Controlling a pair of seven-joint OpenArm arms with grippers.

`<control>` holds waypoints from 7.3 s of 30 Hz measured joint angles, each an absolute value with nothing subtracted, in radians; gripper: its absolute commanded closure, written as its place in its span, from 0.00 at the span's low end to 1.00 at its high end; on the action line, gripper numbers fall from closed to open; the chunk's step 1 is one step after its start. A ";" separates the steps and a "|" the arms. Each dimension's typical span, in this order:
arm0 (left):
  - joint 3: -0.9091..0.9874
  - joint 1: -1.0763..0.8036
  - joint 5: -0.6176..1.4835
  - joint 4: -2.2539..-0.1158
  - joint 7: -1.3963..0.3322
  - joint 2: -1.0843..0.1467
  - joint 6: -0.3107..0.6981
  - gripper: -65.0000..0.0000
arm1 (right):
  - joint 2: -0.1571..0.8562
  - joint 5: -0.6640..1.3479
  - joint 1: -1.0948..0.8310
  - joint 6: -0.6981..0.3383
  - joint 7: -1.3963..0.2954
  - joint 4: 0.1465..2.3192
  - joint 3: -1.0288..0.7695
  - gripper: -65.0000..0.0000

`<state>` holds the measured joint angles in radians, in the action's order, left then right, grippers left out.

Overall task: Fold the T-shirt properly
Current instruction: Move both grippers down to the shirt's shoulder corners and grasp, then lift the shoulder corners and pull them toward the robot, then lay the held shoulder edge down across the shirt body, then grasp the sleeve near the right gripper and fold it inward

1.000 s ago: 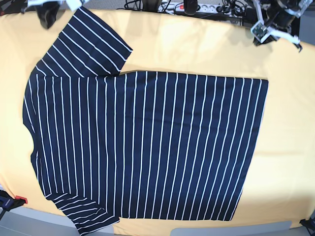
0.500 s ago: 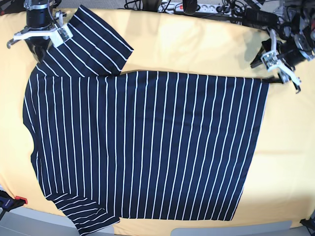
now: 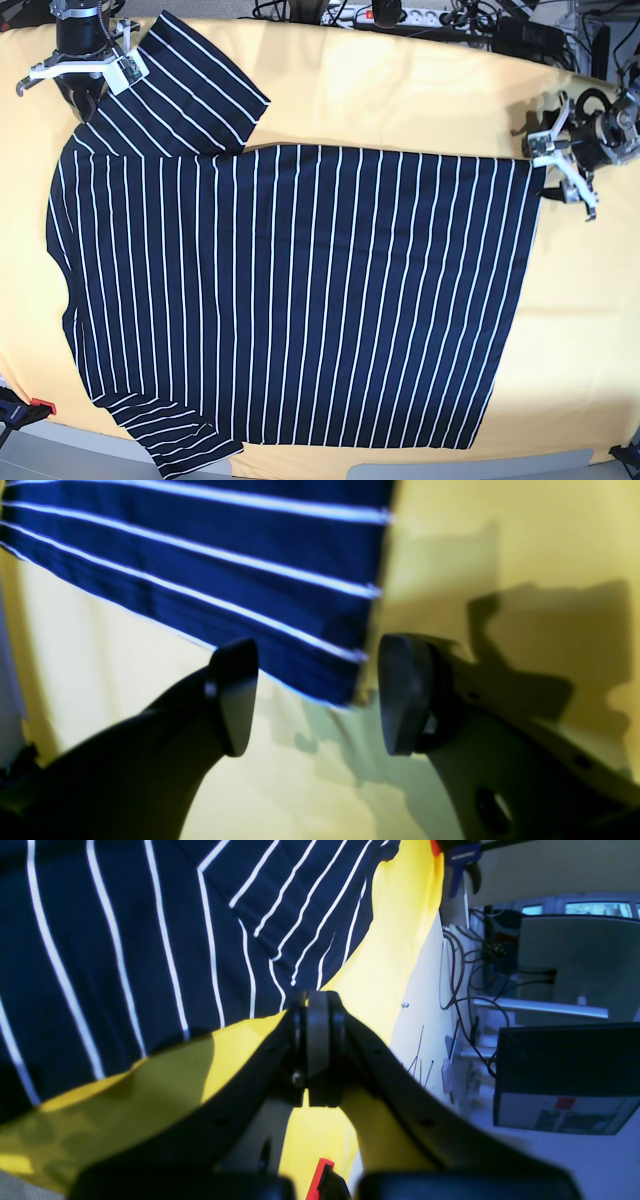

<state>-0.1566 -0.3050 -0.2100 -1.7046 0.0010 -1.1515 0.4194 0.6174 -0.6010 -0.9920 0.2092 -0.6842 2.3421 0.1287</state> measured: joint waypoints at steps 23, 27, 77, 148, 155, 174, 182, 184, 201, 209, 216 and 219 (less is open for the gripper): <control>-0.404 -0.080 -0.240 -1.656 -0.019 -1.150 0.377 1.00 | 0.618 -0.359 -0.952 -0.019 -0.638 2.342 -0.019 0.63; -0.405 -0.080 -0.209 -1.656 -0.019 -1.150 0.377 1.00 | 0.620 -0.251 -0.913 -0.073 -0.589 2.328 -0.097 0.42; -0.406 -0.080 -0.119 -1.876 -0.015 -1.398 0.618 1.00 | 0.836 -0.009 -0.960 -0.253 -0.817 2.220 -0.253 1.00; -0.406 0.195 0.001 -1.665 -0.017 -1.065 0.567 1.00 | 0.825 0.265 -0.300 -0.429 -0.570 1.675 -0.138 1.00; -0.406 0.195 -0.023 -1.665 -0.017 -1.034 0.566 1.00 | 0.823 0.269 -0.302 -0.430 -0.571 1.675 -0.138 1.00; -0.406 0.197 -0.025 -1.665 -0.019 -1.081 0.708 0.48 | 0.827 0.687 -0.354 -0.581 -0.954 1.975 -0.140 0.38; -0.406 0.197 -0.023 -1.665 -0.018 -1.092 0.708 0.48 | 0.769 0.640 -0.588 -0.648 -0.909 2.066 -0.139 0.38; -0.406 0.197 -0.012 -1.665 -0.018 -1.093 0.709 0.48 | 0.750 0.552 -0.610 -0.636 -0.854 2.065 -0.139 0.38; -0.406 0.197 0.001 -1.666 -0.007 -1.092 0.709 0.48 | 0.717 0.481 -0.635 -0.655 -0.670 1.905 -0.146 0.94; -0.406 0.197 0.002 -1.666 -0.003 -1.112 0.709 0.48 | 0.737 0.405 -0.638 -0.626 -0.827 2.075 -0.144 1.00; -0.406 0.197 0.004 -1.666 -0.002 -1.131 0.709 0.48 | 0.759 0.265 -0.566 -0.578 -0.672 2.086 -0.143 1.00; -0.406 0.197 0.004 -1.666 -0.003 -1.131 0.709 0.48 | 0.757 0.281 -0.486 -0.585 -0.605 2.016 -0.141 1.00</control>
<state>-0.4057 0.1974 0.0044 -1.6665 -0.0032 -1.1305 0.7086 0.7570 0.2810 -0.4858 -0.5850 -0.6048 2.0163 -0.1406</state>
